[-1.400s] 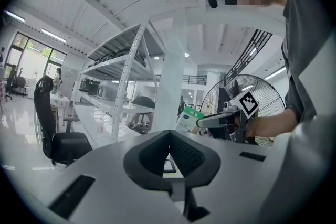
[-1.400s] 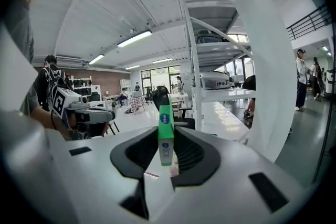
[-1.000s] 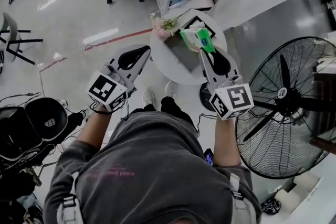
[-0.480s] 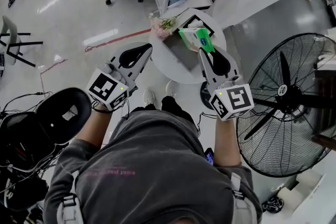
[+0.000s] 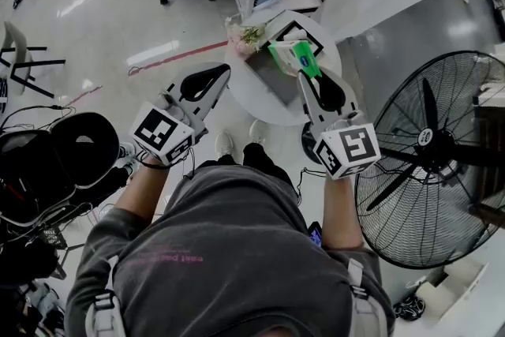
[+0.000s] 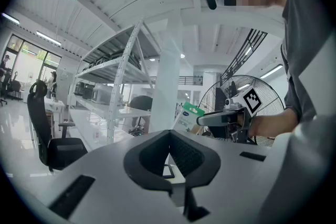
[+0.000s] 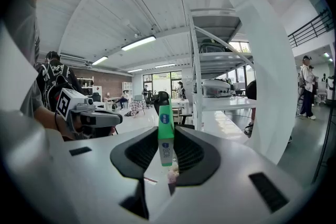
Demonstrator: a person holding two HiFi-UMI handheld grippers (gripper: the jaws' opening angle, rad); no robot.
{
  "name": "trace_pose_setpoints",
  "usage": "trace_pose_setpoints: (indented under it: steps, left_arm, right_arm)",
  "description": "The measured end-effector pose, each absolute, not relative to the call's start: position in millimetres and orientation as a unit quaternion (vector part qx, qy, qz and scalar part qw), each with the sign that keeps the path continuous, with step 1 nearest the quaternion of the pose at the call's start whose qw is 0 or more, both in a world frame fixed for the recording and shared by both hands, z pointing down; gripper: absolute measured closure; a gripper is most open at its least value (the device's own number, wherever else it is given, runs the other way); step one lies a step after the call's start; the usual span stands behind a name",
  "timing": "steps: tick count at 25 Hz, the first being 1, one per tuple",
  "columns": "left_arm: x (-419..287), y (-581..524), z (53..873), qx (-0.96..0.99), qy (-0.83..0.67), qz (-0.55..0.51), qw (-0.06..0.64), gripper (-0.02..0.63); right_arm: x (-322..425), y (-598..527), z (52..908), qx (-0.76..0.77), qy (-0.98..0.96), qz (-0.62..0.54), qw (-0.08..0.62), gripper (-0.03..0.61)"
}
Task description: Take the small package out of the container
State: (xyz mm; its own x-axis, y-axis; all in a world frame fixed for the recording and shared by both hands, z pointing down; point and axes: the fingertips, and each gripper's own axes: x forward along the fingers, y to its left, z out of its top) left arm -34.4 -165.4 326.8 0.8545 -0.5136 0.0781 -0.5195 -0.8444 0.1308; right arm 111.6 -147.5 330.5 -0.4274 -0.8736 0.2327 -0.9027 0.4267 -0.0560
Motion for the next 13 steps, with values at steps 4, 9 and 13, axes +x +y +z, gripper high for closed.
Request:
trace_pose_setpoints:
  steps: [4,9,13]
  left_arm:
    - [-36,-181,334,0.962,-0.262,0.019,0.080,0.598]
    - [-33,-187,331,0.961,-0.263,0.022,0.084,0.598]
    - [-29,-192,333,0.961,-0.263,0.022,0.086,0.598]
  right_arm:
    - [108,-162,336,0.531,-0.838,0.091,0.090,0.480]
    - [110,-167,337,0.532,-0.836,0.096,0.091,0.480]
    - [114,-172,341,0.532,-0.836,0.100,0.094,0.480]
